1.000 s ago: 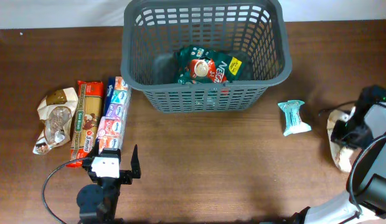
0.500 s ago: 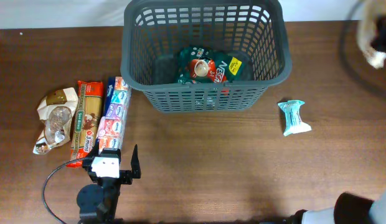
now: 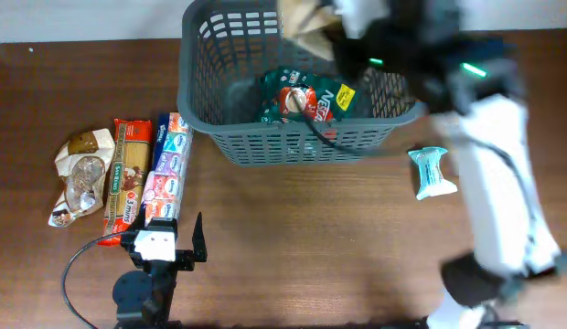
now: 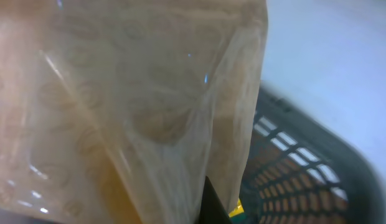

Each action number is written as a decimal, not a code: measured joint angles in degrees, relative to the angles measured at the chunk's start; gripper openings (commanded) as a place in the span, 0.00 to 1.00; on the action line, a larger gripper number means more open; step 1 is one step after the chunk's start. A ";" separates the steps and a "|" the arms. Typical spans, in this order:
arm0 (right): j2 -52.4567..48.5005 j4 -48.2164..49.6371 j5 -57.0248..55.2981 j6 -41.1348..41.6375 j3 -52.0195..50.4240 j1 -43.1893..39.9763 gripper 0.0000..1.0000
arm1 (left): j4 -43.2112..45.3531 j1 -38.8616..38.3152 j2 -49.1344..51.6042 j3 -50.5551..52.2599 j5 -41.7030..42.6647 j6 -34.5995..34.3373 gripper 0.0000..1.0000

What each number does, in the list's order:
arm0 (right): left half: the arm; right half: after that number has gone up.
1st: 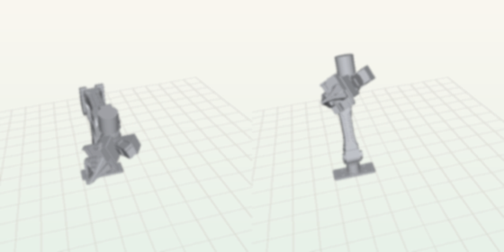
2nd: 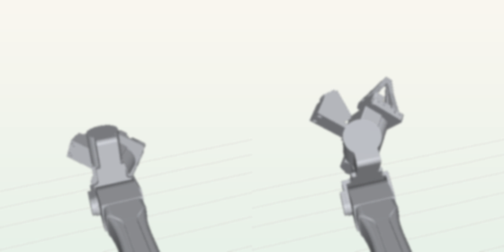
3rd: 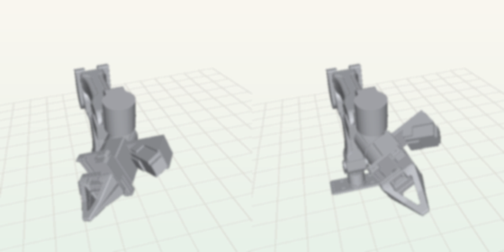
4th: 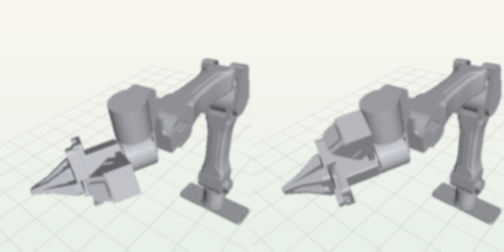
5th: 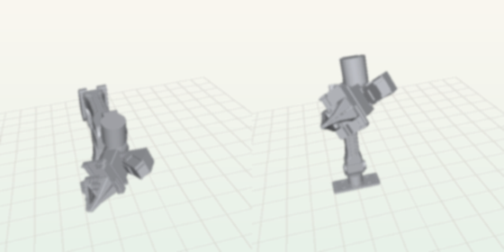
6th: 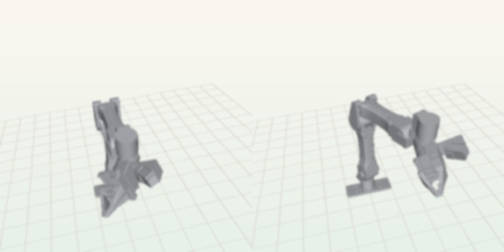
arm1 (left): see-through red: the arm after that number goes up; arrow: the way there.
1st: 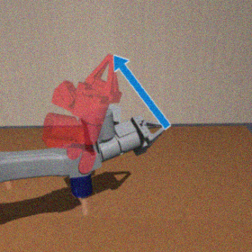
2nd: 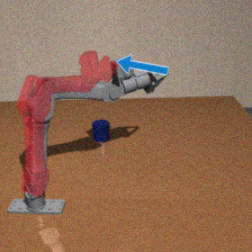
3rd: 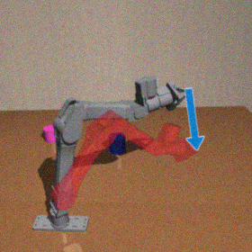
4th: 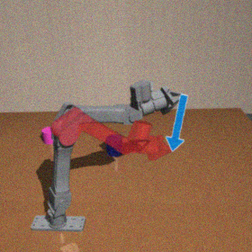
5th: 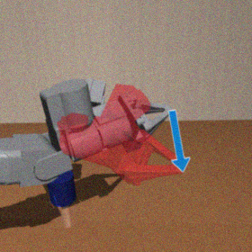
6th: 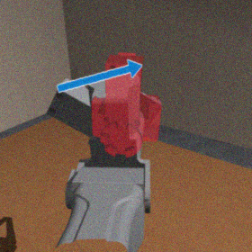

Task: Pack container
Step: 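Lift the tan bag into the basket and open the right gripper, then grasp the mint-green wet-wipe pack with the right gripper, then drop the wet-wipe pack into the basket and withdraw right arm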

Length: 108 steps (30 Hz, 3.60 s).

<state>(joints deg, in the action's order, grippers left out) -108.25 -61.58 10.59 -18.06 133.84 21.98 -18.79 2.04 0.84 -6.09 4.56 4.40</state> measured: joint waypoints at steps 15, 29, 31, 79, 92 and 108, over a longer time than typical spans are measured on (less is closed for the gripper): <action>-18.58 -0.33 -5.01 -1.36 -2.16 0.09 0.47 | 0.00 0.00 0.00 0.00 0.00 0.00 0.99; -9.42 -3.85 -9.51 -0.61 -1.84 -5.92 0.66 | 0.02 0.00 0.00 0.00 0.00 0.00 0.99; -3.89 -2.69 -9.46 0.35 -2.25 -12.17 0.68 | 0.02 0.00 0.00 0.00 -0.02 0.00 0.99; -3.98 13.66 -3.23 9.55 -59.93 -35.32 0.04 | 0.00 0.00 0.00 0.00 0.00 0.00 0.99; 8.44 3.26 2.60 11.21 -22.99 -35.50 0.04 | 0.00 0.00 0.00 0.00 0.00 0.02 0.99; 2.36 10.19 -2.64 3.34 -9.51 -5.18 0.04 | 0.00 0.00 0.00 0.00 0.00 0.00 0.99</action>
<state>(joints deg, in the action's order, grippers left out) -105.89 -51.40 7.94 -14.72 124.33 16.80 -18.79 2.04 0.84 -6.09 4.56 4.40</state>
